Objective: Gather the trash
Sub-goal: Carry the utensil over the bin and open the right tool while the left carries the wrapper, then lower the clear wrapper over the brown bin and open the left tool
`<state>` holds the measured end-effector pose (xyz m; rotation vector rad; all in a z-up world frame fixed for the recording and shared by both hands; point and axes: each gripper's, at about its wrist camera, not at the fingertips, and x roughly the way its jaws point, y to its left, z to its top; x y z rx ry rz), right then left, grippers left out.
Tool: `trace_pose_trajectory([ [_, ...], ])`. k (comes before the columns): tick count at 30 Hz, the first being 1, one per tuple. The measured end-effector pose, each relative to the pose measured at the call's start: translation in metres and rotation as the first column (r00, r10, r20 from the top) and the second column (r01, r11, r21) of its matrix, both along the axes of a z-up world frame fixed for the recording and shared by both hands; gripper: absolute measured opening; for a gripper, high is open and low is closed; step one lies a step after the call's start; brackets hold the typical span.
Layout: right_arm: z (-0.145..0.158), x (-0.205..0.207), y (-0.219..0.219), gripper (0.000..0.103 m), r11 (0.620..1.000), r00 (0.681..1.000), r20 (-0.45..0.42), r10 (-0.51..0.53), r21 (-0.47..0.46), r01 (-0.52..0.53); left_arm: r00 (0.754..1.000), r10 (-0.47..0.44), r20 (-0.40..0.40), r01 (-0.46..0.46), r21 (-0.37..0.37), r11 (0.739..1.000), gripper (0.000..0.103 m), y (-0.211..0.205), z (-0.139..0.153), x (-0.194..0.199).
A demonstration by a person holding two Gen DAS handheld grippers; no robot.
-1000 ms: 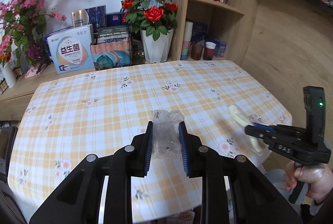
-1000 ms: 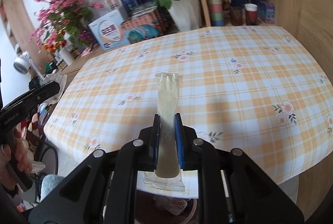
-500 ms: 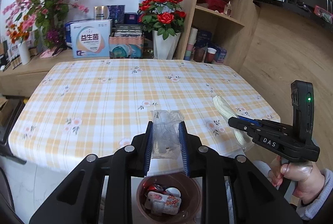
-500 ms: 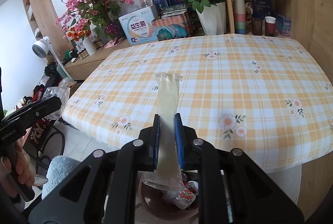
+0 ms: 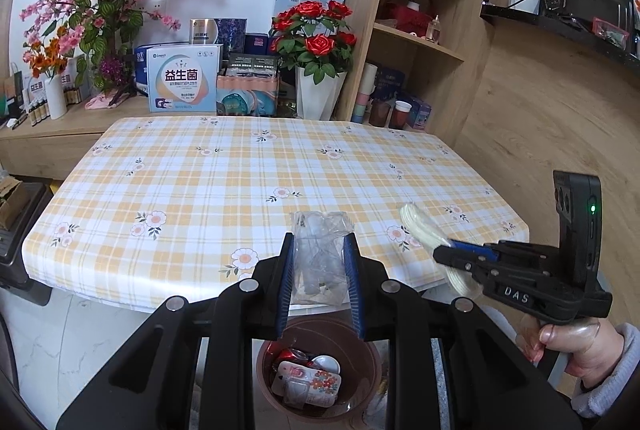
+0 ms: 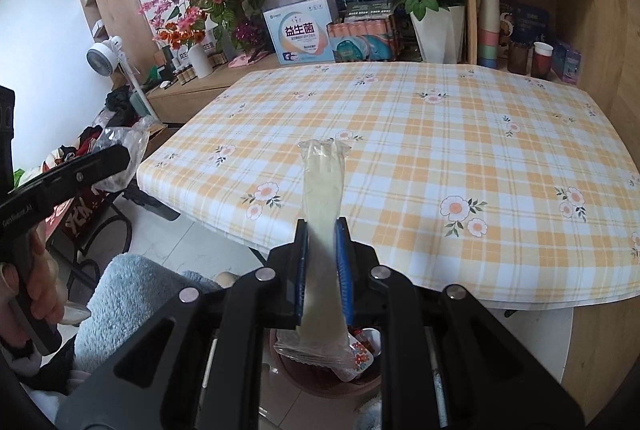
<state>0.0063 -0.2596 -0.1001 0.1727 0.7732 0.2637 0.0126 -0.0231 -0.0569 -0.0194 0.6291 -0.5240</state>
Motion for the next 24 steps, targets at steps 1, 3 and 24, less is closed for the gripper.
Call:
trace_pose_trajectory([
  [1,-0.002,0.000,0.000,0.017,1.000,1.000,-0.004,0.003,0.004,-0.003,1.000,0.002,-0.003,-0.002,0.000,1.000,0.024,0.000,-0.001,0.000],
  [3,-0.007,0.002,0.002,0.017,1.000,1.000,-0.019,0.014,0.009,-0.013,1.000,0.005,-0.010,-0.005,0.002,1.000,0.024,-0.001,-0.003,0.003],
  [24,-0.015,0.003,-0.016,0.097,0.996,0.997,0.004,-0.074,0.042,0.073,0.998,-0.014,-0.055,0.017,0.052,0.998,0.024,-0.010,-0.030,0.009],
])
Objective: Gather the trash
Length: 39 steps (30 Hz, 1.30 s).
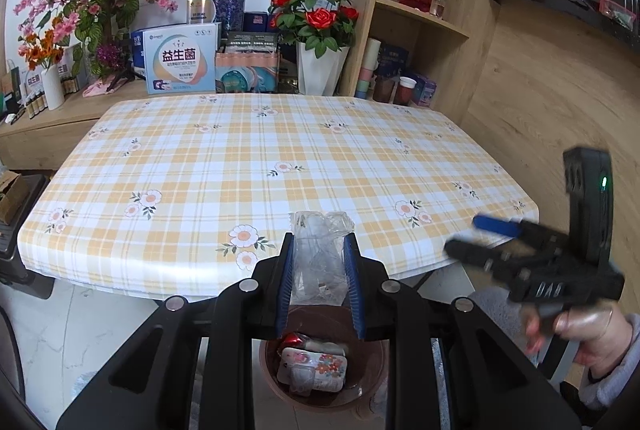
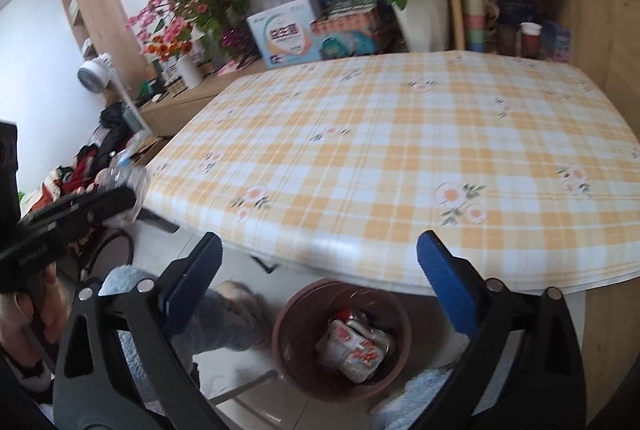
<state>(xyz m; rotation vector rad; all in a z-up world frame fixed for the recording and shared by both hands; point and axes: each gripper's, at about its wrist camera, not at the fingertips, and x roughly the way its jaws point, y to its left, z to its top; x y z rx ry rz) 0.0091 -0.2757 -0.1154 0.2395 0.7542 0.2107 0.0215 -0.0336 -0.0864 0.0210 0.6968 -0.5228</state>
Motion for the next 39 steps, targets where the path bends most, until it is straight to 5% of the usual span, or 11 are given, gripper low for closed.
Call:
trace_pose_trajectory([
  [13,0.017,0.006,-0.038,0.097,0.989,0.992,0.066,-0.104,-0.099,0.110,0.995,-0.073,-0.061,0.075,0.028,0.997,0.024,-0.027,-0.023,0.001],
  [14,0.017,0.006,-0.039,0.097,0.989,0.992,0.065,-0.104,-0.099,0.110,0.994,-0.084,-0.069,0.086,0.023,0.996,0.029,-0.029,-0.025,0.001],
  [16,0.015,0.007,-0.042,0.097,0.989,0.993,0.059,-0.106,-0.097,0.111,0.991,-0.104,-0.080,0.105,0.010,0.994,0.053,-0.033,-0.027,0.002],
  [17,0.014,0.008,-0.043,0.097,0.989,0.992,0.055,-0.109,-0.097,0.114,0.992,-0.103,-0.077,0.104,0.004,0.995,0.073,-0.034,-0.028,0.002],
  [23,0.010,0.008,-0.047,0.097,0.988,0.992,0.046,-0.116,-0.100,0.121,0.998,-0.035,-0.048,0.037,0.035,0.999,0.094,-0.031,-0.030,0.006],
  [31,0.017,0.006,-0.042,0.097,0.987,0.992,0.063,-0.111,-0.106,0.118,0.998,0.054,-0.043,-0.051,0.070,0.996,0.097,-0.014,-0.030,0.013],
  [39,0.065,0.006,-0.037,0.097,0.986,0.984,0.144,-0.103,-0.112,0.120,0.990,0.089,0.108,-0.099,0.100,0.990,0.097,-0.006,0.011,0.015],
])
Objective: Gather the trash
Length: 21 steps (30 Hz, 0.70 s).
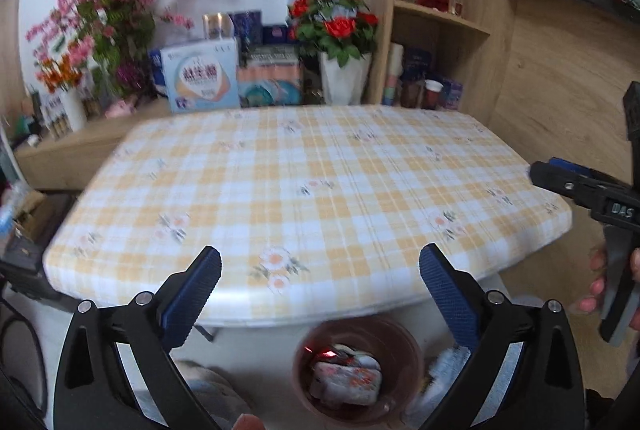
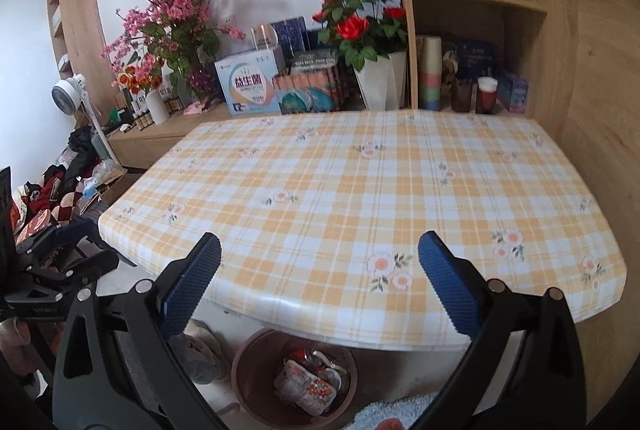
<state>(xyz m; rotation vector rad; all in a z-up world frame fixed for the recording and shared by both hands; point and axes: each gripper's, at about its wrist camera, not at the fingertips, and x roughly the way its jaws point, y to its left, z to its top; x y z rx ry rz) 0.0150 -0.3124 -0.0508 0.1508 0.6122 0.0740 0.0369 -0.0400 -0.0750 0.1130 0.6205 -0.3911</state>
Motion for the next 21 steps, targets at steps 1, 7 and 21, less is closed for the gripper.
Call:
trace_pose_trajectory([
  [1,0.007,-0.001,0.001,0.097,1.000,1.000,0.011,-0.001,-0.013,0.001,0.999,0.017,0.042,-0.017,0.016,1.000,0.097,0.001,0.011,0.000],
  [7,0.054,-0.004,0.012,0.097,0.997,0.997,0.075,0.005,-0.072,0.000,0.982,0.016,0.187,-0.017,0.001,1.000,0.097,0.008,0.065,-0.004],
  [21,0.121,-0.024,0.029,0.097,0.991,0.987,0.158,-0.021,-0.128,0.042,0.947,0.050,0.317,-0.040,-0.039,0.998,0.097,0.021,0.141,-0.027],
])
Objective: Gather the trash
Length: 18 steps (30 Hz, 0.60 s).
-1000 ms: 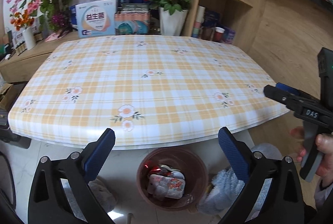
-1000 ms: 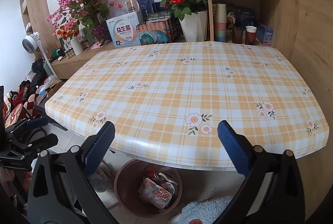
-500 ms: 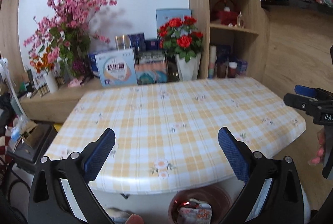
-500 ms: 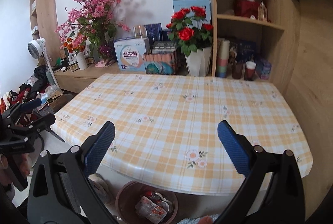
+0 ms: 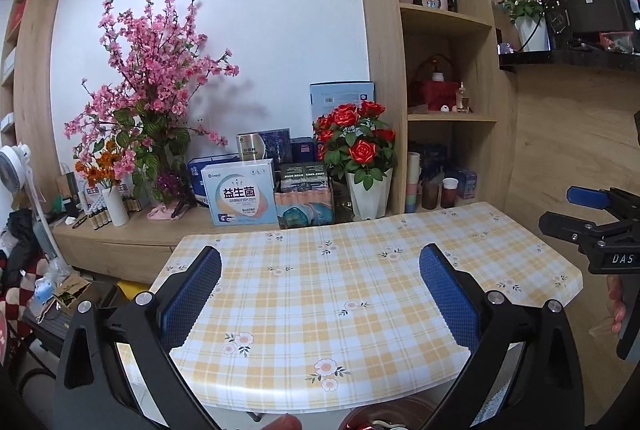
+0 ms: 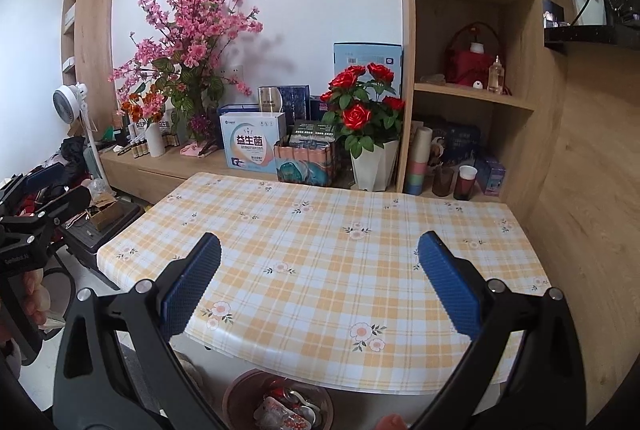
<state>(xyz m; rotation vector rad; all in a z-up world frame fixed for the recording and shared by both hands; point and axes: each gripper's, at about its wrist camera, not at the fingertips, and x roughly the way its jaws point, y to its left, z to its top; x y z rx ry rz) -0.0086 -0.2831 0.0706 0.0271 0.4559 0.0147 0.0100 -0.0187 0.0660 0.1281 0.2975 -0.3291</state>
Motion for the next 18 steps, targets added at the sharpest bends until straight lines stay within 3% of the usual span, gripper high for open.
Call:
trace_pose_trajectory([
  [18,0.0100,-0.0043,0.0014,0.097,1.000,1.000,0.004,-0.014,-0.023,0.014,1.000,-0.010,-0.005,0.010,0.011,1.000,0.097,-0.0018,0.0042,-0.0065],
])
